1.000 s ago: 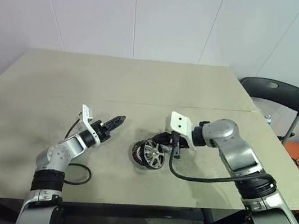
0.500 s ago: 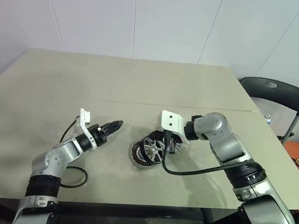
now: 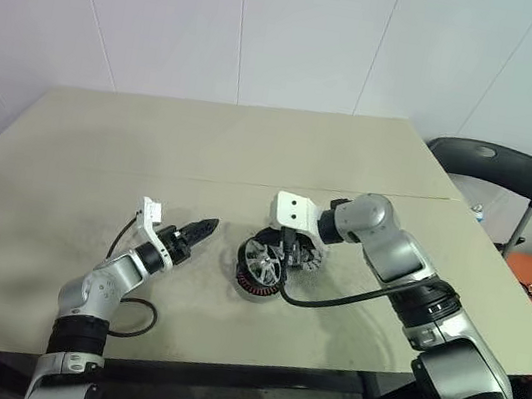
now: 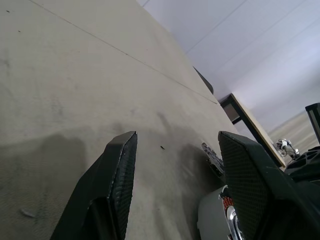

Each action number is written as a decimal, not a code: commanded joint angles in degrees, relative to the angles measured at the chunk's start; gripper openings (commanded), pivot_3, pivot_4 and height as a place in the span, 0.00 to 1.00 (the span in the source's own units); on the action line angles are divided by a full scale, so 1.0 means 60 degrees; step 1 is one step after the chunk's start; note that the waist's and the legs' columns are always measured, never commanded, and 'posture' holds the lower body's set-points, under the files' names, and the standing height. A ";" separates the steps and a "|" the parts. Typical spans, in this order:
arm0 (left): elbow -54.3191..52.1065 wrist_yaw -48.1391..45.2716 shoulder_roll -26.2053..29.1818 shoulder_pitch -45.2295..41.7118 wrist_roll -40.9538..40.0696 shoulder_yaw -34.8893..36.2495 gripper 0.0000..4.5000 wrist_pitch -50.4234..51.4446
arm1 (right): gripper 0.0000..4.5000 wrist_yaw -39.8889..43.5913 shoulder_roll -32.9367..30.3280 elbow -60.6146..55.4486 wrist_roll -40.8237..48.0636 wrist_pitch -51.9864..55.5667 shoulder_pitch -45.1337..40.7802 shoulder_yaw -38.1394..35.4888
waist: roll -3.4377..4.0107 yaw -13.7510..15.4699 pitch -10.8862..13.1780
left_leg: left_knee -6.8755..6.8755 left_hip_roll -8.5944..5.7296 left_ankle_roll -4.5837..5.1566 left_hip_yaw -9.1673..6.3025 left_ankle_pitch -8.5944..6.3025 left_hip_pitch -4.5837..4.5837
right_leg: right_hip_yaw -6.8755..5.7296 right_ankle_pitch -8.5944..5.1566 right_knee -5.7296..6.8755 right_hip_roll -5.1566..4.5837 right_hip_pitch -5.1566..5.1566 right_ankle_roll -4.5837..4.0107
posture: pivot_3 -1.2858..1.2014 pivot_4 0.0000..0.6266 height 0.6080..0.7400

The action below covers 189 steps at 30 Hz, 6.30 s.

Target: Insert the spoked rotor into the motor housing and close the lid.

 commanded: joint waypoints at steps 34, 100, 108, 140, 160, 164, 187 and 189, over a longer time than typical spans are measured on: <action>-0.0264 -0.0042 -0.0216 -0.0066 -0.0051 -0.0022 0.61 -0.0093 | 0.37 0.0037 0.0343 0.0374 0.0701 -0.0316 0.0215 -0.0750 | 0.0000 -0.0003 0.0000 | 0.0000 0.0000 0.0000 0.0000 0.0000 0.0000 | 0.0000 0.0000 0.0000 0.0000 0.0001 0.0000 | 0.52 0.00 1.00; 0.0236 -0.0012 -0.0347 -0.0107 0.0266 -0.0194 0.61 -0.0282 | 0.37 -0.0031 0.0250 -0.0073 0.0456 0.0928 0.1442 -0.0160 | -0.0004 0.0008 -0.0007 | 0.0008 0.0008 0.0003 -0.0002 -0.0002 0.0017 | -0.0001 0.0010 0.0003 0.0009 0.0021 -0.0001 | 0.52 0.00 1.00; 0.0431 -0.0001 -0.0357 -0.0198 0.0418 -0.0214 0.61 -0.0333 | 0.37 0.0145 0.0666 -0.0208 0.1326 0.1278 0.1544 -0.0607 | -0.0004 0.0001 -0.0007 | 0.0004 0.0008 0.0002 -0.0001 -0.0001 0.0012 | -0.0001 0.0010 0.0001 0.0009 0.0014 -0.0002 | 0.52 0.00 1.00; 0.0395 0.0058 -0.0577 -0.0084 0.0523 -0.0398 0.61 -0.0331 | 0.37 -0.1288 0.1692 0.0519 0.1668 0.0553 0.1112 -0.1412 | -0.0001 -0.0234 -0.0005 | -0.0002 0.0044 0.0007 -0.0004 -0.0004 0.0023 | 0.0000 0.0036 0.0006 0.0054 0.0015 -0.0038 | 0.52 0.00 1.00; 0.0253 0.0068 -0.0582 0.0009 0.0490 -0.0404 0.61 -0.0265 | 0.37 0.0647 -0.0355 -0.1047 0.1763 0.1232 0.1352 -0.0801 | 0.0001 -0.0218 -0.0004 | -0.0005 0.0046 0.0010 -0.0006 -0.0006 0.0012 | 0.0000 0.0036 -0.0007 0.0050 0.0012 -0.0037 | 0.52 0.00 1.00; 0.0243 0.0061 -0.0585 0.0026 0.0490 -0.0412 0.61 -0.0258 | 0.37 0.0466 -0.0245 -0.1059 0.1633 0.1313 0.1473 -0.0608 | 0.0001 -0.0216 -0.0004 | -0.0003 0.0047 0.0010 -0.0005 -0.0006 0.0011 | 0.0000 0.0036 -0.0007 0.0049 0.0012 -0.0036 | 0.52 0.00 1.00; 0.0090 0.0134 -0.0641 0.0121 0.0477 -0.0448 0.61 -0.0175 | 0.01 -0.0360 0.0022 -0.0692 0.0879 0.1120 0.1572 -0.0232 | 0.0000 -0.0215 -0.0007 | -0.0001 0.0047 0.0009 -0.0005 -0.0006 0.0021 | 0.0000 0.0037 -0.0003 0.0052 0.0020 -0.0035 | 0.52 0.00 1.00; 0.0132 0.0128 -0.0630 0.0087 0.0483 -0.0449 0.61 -0.0178 | 0.01 -0.0359 0.0040 -0.0650 0.0880 0.1103 0.1542 -0.0246 | 0.0000 -0.0215 -0.0007 | -0.0001 0.0047 0.0009 -0.0005 -0.0006 0.0022 | 0.0000 0.0038 -0.0004 0.0052 0.0021 -0.0035 | 0.52 0.00 1.00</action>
